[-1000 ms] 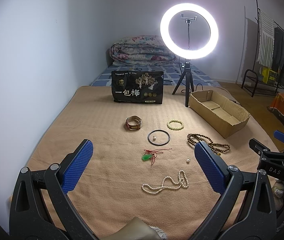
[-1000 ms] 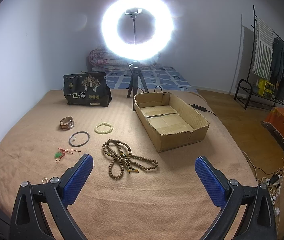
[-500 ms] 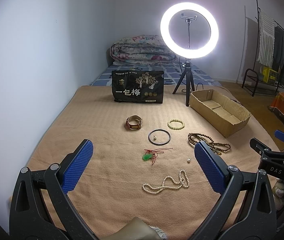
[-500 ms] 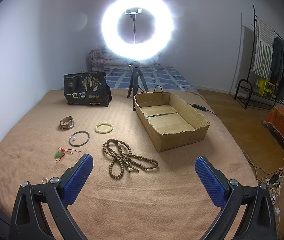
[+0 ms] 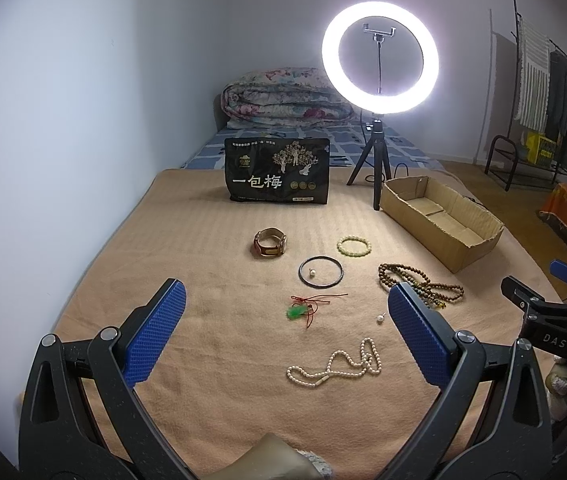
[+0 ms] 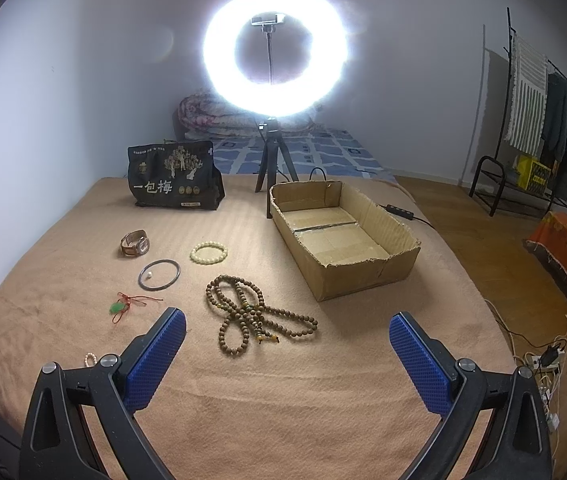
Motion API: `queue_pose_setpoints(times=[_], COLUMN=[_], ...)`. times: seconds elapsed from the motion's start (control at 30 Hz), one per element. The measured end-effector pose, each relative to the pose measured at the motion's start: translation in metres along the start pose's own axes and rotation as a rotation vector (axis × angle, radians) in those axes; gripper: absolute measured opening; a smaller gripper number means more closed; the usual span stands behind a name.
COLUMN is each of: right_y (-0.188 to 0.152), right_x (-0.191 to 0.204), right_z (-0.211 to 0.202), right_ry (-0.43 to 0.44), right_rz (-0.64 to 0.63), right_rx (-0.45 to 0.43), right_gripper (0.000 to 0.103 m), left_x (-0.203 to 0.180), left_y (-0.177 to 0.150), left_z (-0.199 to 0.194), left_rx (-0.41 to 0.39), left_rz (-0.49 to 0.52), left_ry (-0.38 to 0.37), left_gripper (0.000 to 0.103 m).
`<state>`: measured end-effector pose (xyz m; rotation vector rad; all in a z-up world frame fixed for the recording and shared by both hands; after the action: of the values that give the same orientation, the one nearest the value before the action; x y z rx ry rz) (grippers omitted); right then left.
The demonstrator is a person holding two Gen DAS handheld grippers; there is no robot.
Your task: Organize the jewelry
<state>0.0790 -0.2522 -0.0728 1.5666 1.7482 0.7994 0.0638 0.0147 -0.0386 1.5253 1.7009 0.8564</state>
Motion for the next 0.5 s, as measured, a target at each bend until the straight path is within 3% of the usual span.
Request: queue_pose_setpoints(times=[0.3, 0.37, 0.5], right_y=[-0.005, -0.007, -0.012], right_x=[0.001, 0.001, 0.004], right_z=[0.01, 0.015, 0.027], right_ry=[0.002, 0.013, 0.052], right_rz=[-0.028, -0.036, -0.071], right_rx=[0.016, 0.018, 0.027], right_gripper=[0.103, 0.103, 0.103], left_x=[0.013, 0.018, 0.023], left_y=[-0.006, -0.01, -0.024], left_z=[0.008, 0.012, 0.024], left_rx=[0.016, 0.033, 0.11], left_rz=[0.011, 0.018, 0.026], left_ry=[0.021, 0.029, -0.024], left_gripper=[0.103, 0.103, 0.103])
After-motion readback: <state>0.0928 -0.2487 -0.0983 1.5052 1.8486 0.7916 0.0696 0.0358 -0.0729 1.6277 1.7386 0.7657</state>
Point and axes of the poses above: each gripper's, at about its wrist camera, not at the fingertips, and z roughly the way its jaws point, x to its left, y to its top, the point moved 8 cm from there along z, roughly the way its jaws point, and after that the axes turned 4 degrees about -z, right-handed, at the moved point
